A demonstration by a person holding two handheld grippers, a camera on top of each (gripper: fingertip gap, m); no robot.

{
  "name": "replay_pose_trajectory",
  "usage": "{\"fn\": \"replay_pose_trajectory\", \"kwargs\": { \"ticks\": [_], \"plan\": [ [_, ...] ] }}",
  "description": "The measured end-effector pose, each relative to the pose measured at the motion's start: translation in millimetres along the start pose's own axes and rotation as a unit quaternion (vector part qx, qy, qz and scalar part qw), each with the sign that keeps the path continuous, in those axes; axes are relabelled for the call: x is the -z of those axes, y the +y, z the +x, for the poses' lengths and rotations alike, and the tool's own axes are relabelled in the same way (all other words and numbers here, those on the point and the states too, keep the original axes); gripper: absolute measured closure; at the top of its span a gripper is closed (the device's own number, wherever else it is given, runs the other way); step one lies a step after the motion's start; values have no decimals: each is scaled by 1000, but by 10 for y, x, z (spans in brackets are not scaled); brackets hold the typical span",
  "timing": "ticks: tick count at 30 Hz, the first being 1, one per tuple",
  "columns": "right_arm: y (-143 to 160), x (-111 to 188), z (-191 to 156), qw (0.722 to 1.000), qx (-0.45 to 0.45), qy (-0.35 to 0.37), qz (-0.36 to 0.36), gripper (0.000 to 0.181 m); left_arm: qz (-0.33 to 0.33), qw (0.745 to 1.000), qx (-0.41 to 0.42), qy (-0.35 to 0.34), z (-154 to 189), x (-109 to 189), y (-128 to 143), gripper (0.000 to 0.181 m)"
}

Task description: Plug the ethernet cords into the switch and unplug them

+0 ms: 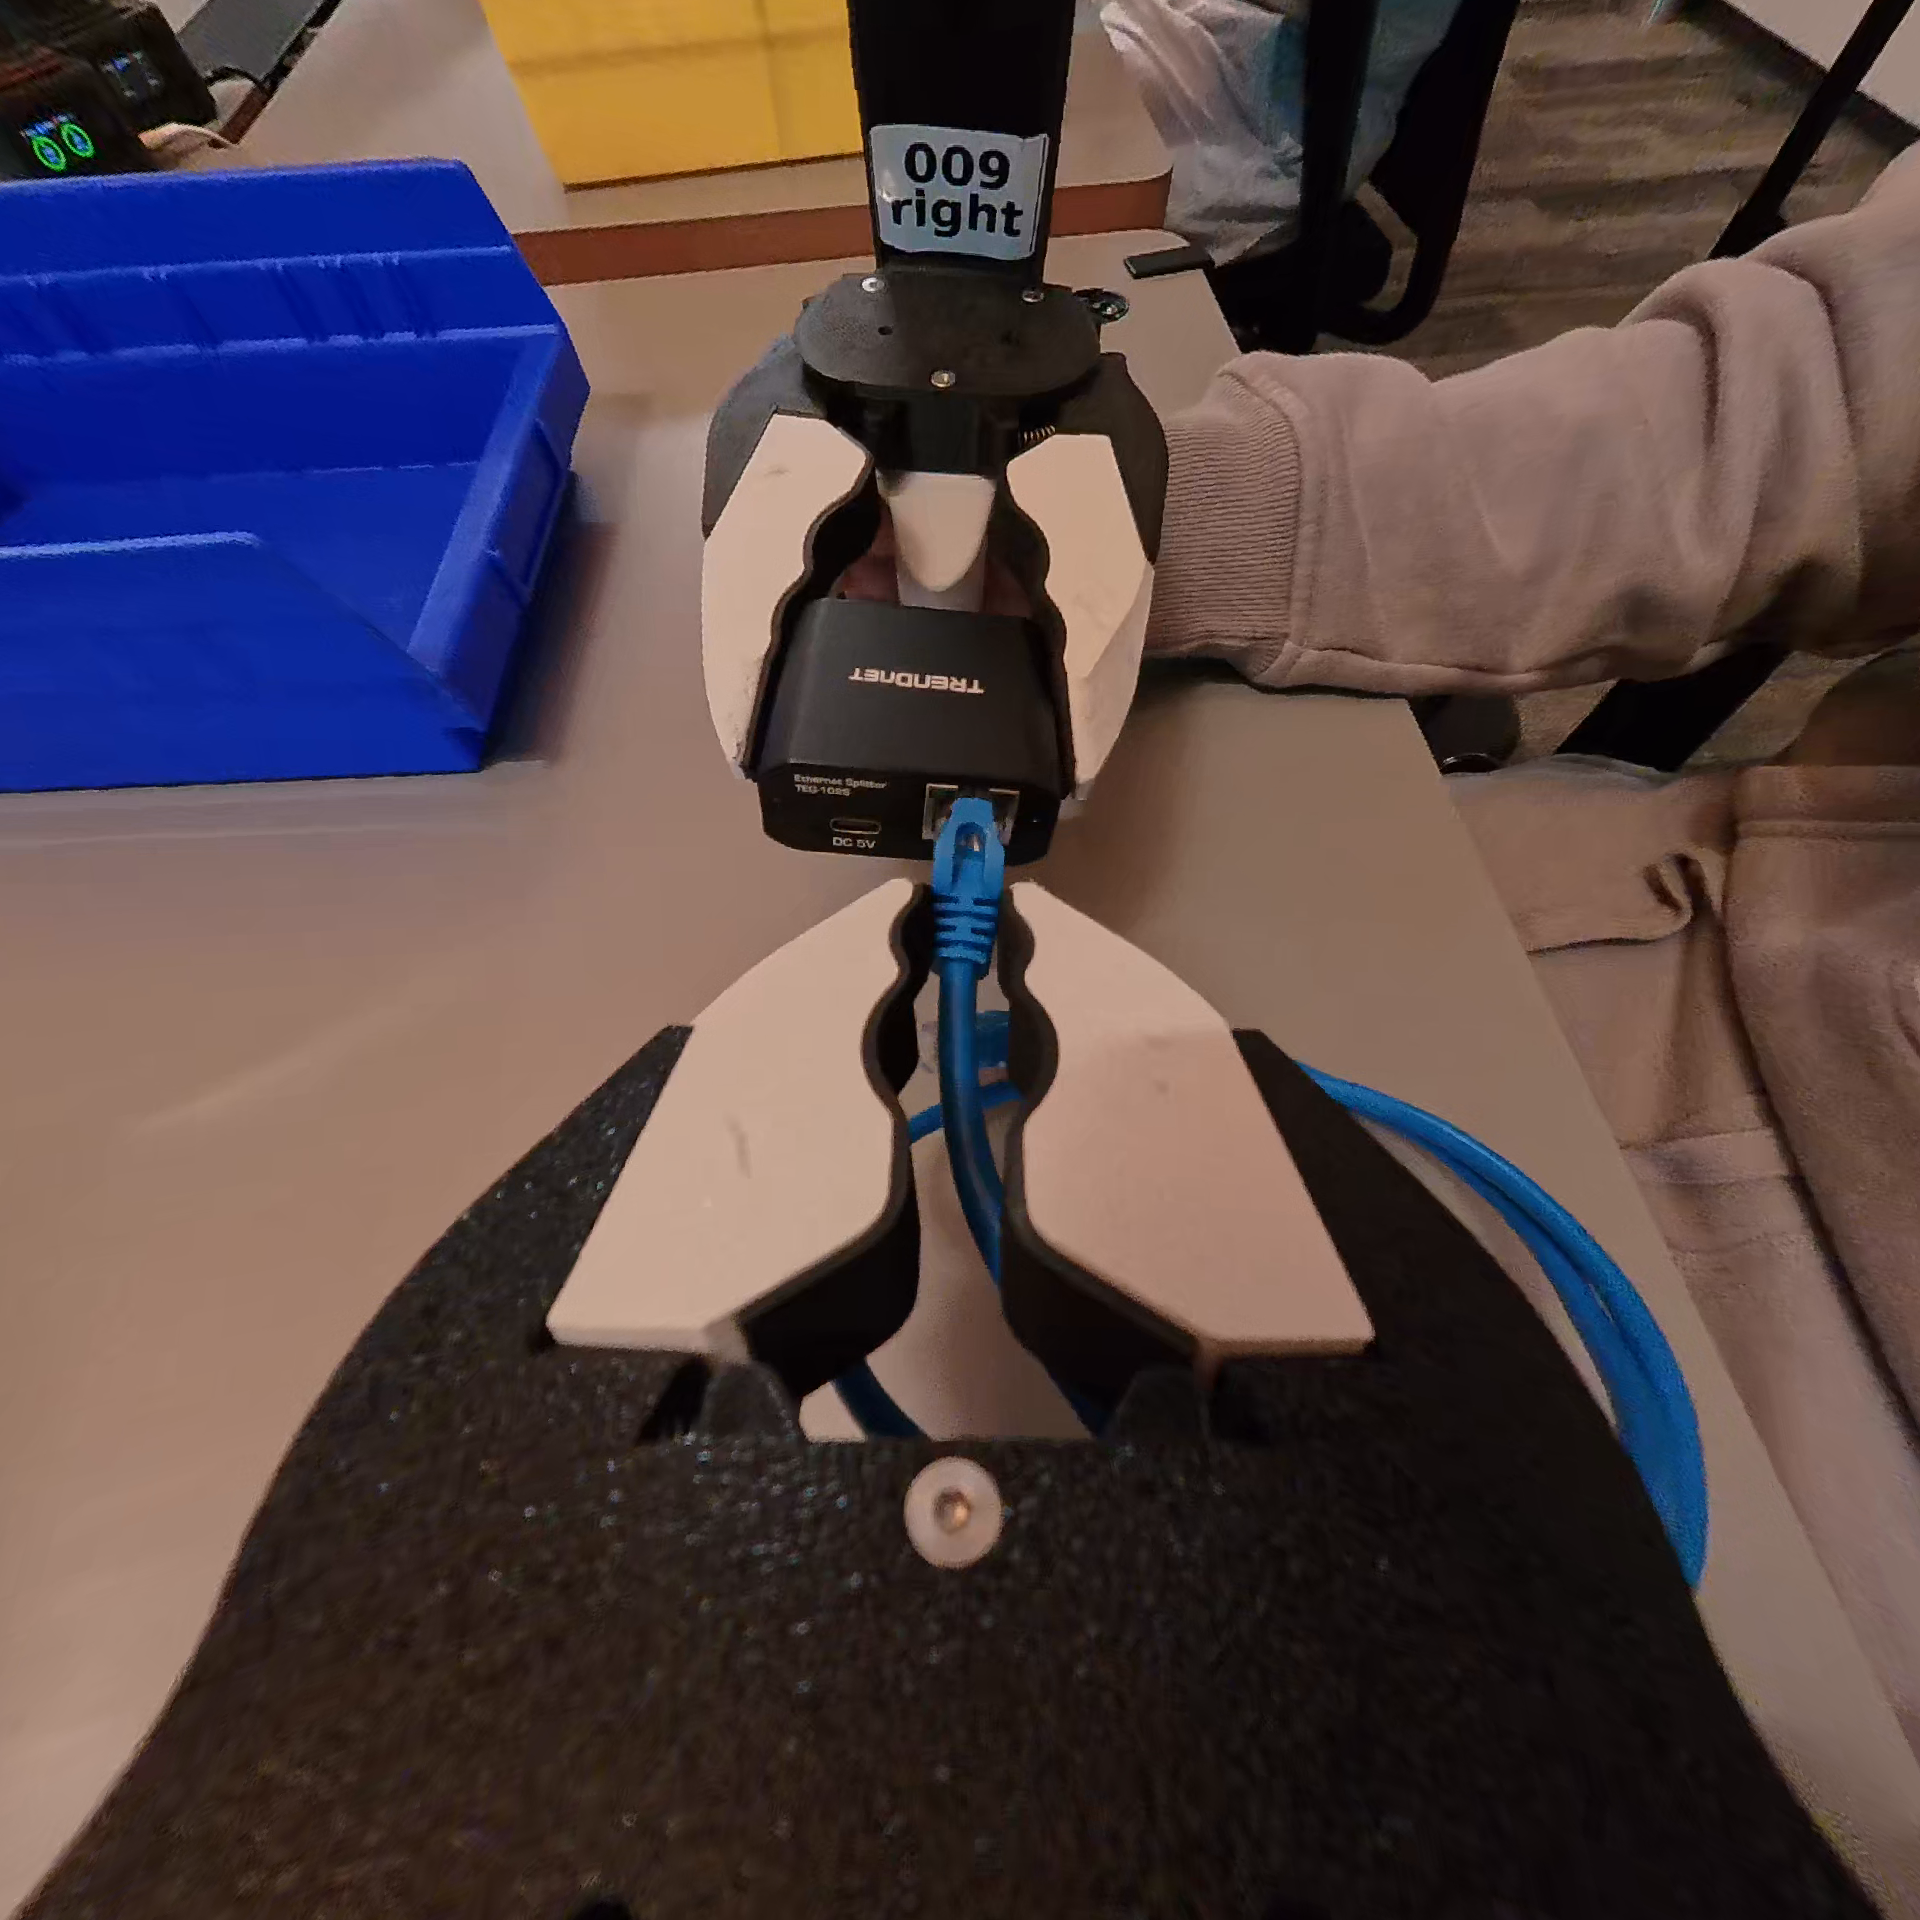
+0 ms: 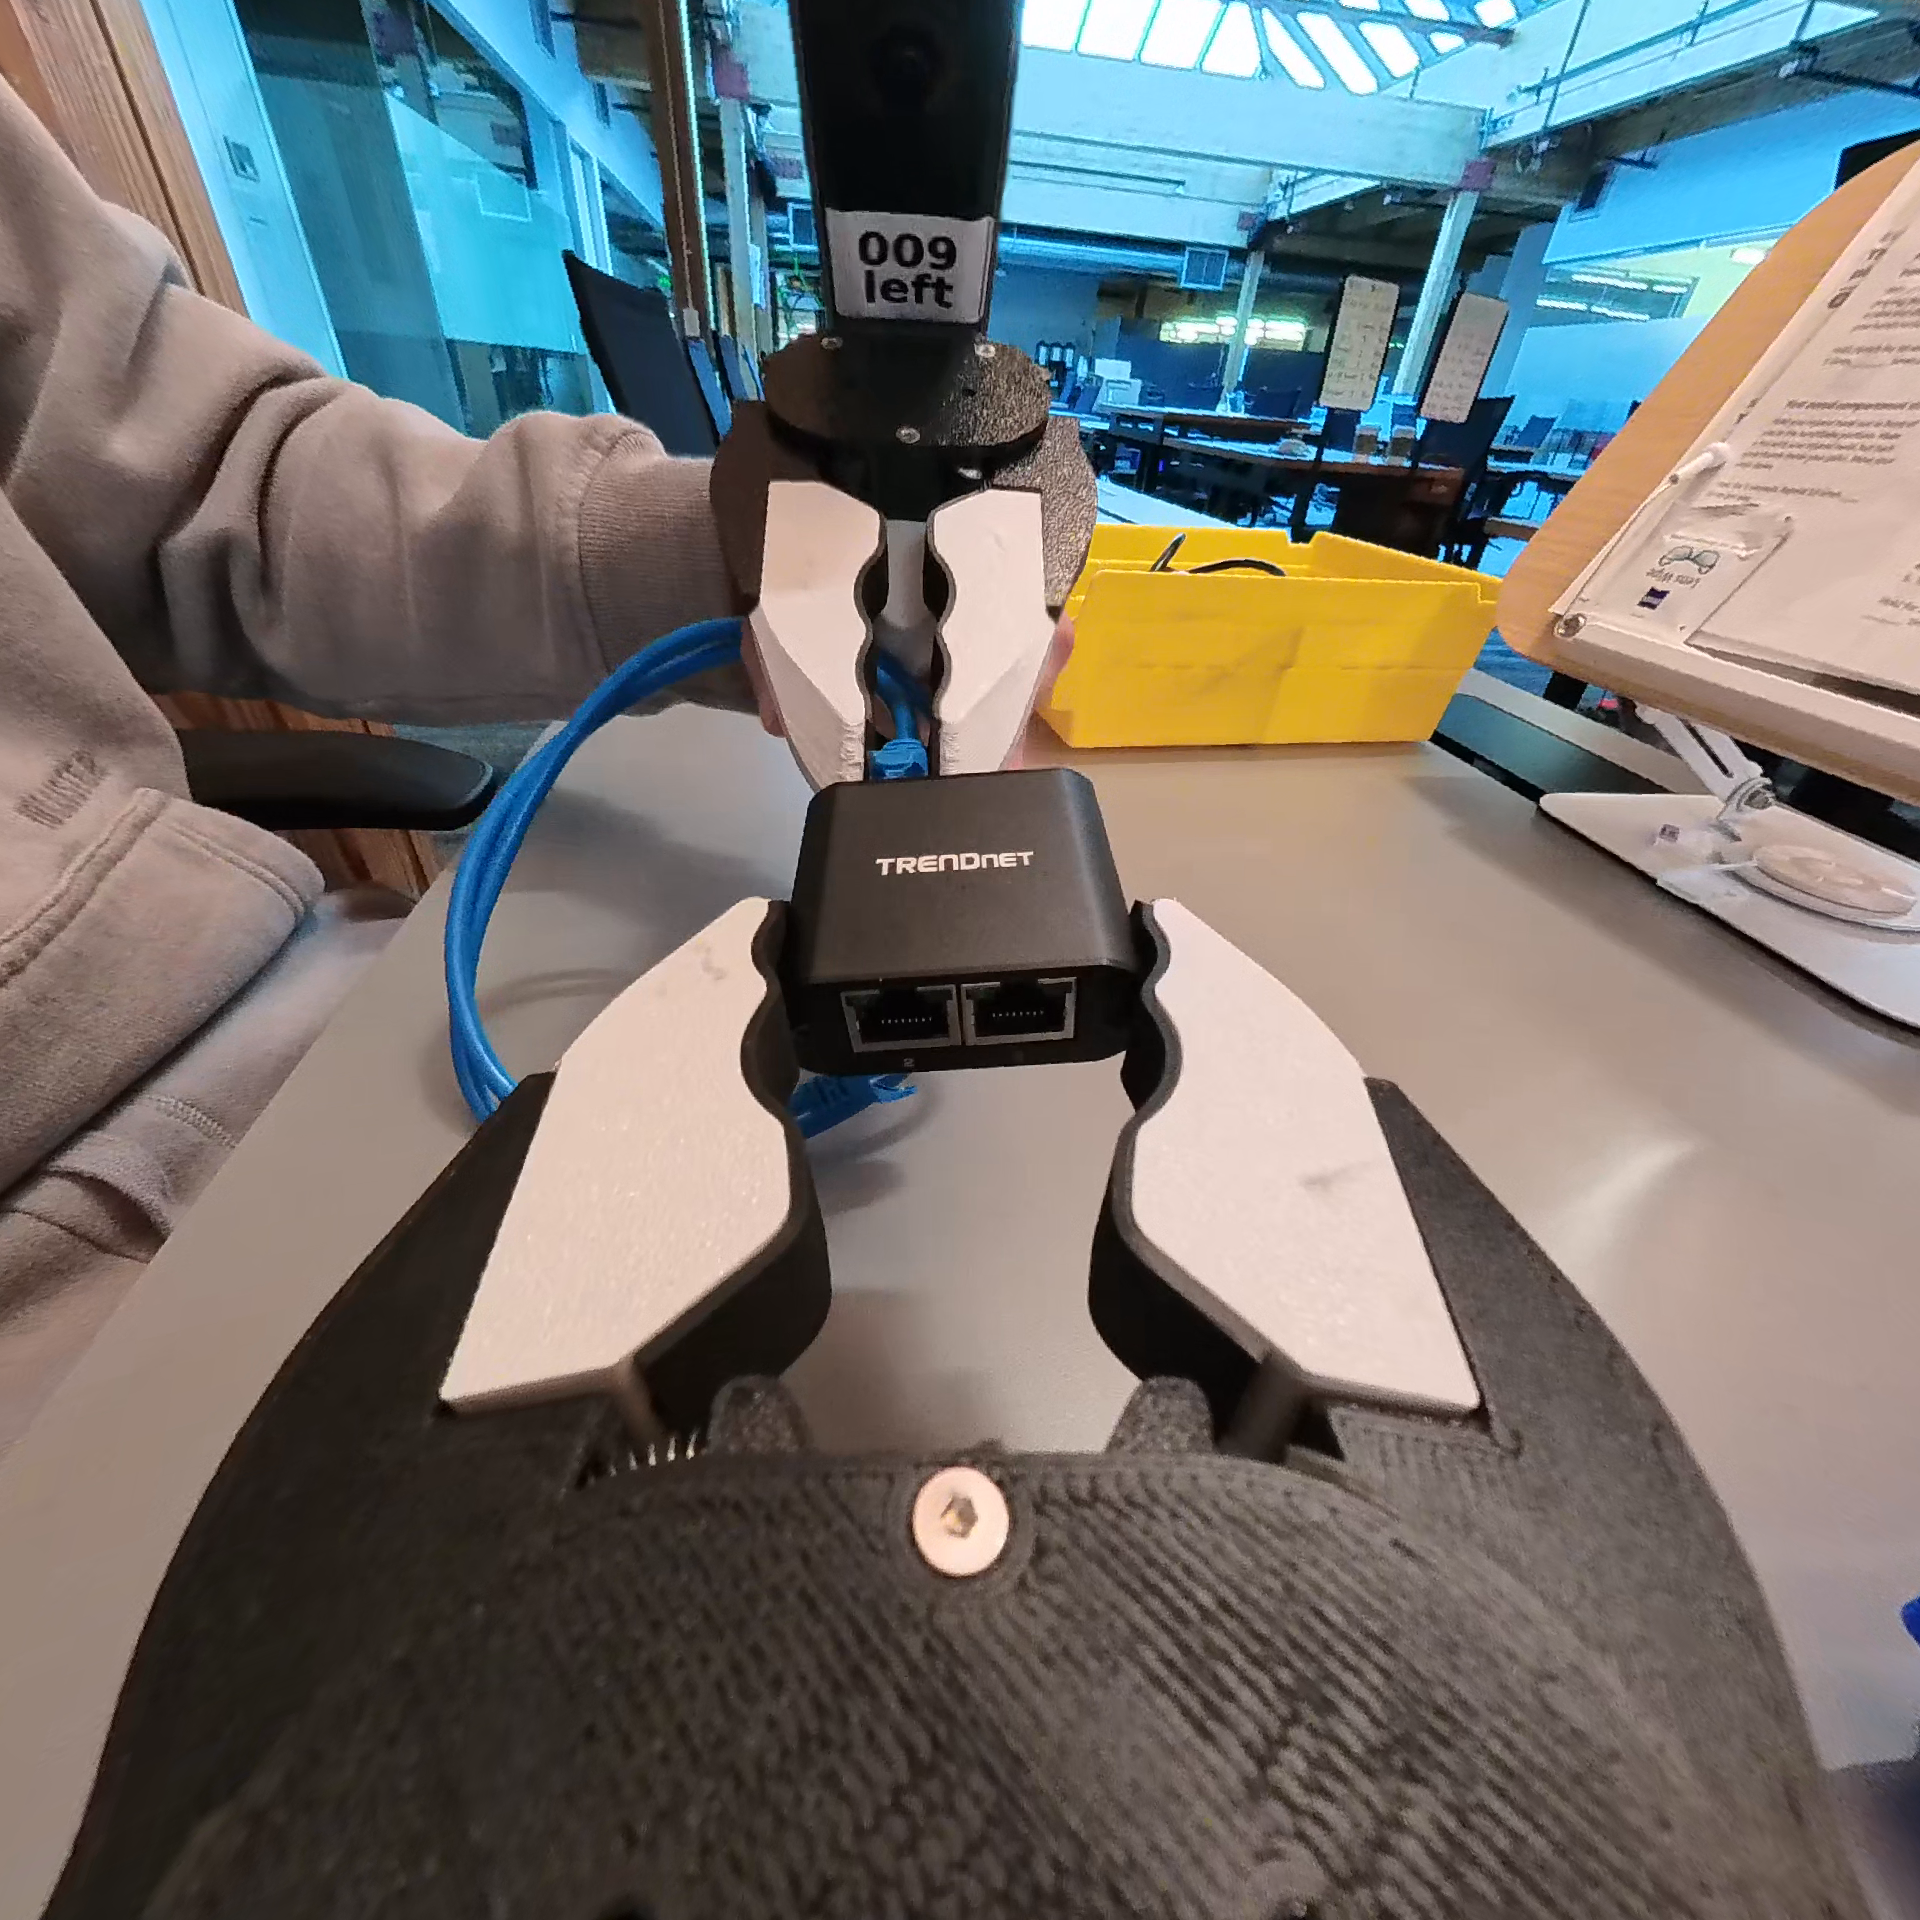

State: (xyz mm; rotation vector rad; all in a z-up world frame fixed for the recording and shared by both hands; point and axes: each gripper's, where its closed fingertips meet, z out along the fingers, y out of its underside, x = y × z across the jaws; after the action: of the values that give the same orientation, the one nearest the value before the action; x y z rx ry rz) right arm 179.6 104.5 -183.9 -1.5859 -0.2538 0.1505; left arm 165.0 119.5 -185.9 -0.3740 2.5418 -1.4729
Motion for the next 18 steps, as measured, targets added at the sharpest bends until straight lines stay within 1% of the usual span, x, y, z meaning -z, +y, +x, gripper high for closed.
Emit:
{"fn": "replay_pose_trajectory", "kwargs": {
  "ticks": [3, 6, 10, 11, 15, 17, 18],
  "plan": [
    [9, -8, 6, 1000, 2, 5, -4, 119, -11, 999, -29, -16, -14, 7, 3, 171],
    [9, -7, 11, 1000, 1, 6, -4, 119, -16, 999, -33, -23, -17, 2, -4, 171],
    [90, -69, 3, 999, 9, 9, -37, 119, -85, 994, -63, -28, -22, 4, 126, 171],
    [98, -74, -5, 999, 9, 6, -41, 119, -88, 994, -61, -26, -18, 1, 140, 171],
    [38, -27, 70, 999, -3, 27, -16, 119, -26, 997, -46, -56, -105, -8, 37, 170],
    [62, -46, 127, 998, -1, 49, -26, 119, -42, 995, -37, -79, -190, 27, 64, 167],
    [74, -56, 156, 998, 5, 63, -31, 119, -54, 992, -36, -104, -263, 77, 67, 157]
  ]
}}
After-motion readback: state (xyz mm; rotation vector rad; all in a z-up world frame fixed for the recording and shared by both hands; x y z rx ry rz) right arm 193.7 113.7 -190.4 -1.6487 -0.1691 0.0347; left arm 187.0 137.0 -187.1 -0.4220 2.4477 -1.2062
